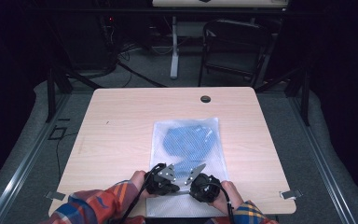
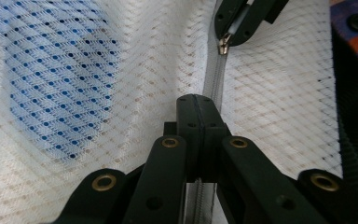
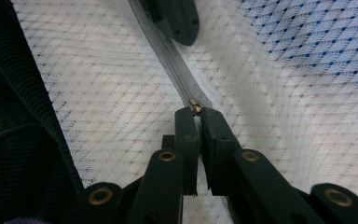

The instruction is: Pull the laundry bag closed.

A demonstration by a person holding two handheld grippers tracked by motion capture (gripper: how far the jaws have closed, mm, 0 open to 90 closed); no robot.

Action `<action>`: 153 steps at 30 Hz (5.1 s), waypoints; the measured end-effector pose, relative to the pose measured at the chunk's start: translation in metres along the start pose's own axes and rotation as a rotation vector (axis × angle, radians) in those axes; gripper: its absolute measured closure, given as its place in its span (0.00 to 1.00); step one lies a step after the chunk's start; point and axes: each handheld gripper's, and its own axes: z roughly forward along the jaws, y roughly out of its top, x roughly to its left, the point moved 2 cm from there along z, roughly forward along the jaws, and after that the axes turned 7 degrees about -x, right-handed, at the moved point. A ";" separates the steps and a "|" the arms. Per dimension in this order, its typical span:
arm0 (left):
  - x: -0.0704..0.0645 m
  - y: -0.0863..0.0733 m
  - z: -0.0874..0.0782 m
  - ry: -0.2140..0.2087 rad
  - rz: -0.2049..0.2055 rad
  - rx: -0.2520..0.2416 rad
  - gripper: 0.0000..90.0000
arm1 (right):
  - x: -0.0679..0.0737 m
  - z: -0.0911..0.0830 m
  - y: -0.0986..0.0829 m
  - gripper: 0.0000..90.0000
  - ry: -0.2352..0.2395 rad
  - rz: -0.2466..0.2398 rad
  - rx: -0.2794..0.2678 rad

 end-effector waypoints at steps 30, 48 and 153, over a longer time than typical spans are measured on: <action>-0.001 0.001 0.001 0.007 0.020 0.001 1.00 | -0.004 -0.005 -0.004 0.96 0.003 0.009 0.015; -0.002 0.001 0.001 0.007 0.023 0.006 1.00 | -0.010 -0.010 -0.010 0.97 0.005 0.019 0.036; -0.016 0.023 0.029 0.017 0.063 -0.059 1.00 | -0.036 -0.038 -0.049 0.97 -0.016 0.130 0.091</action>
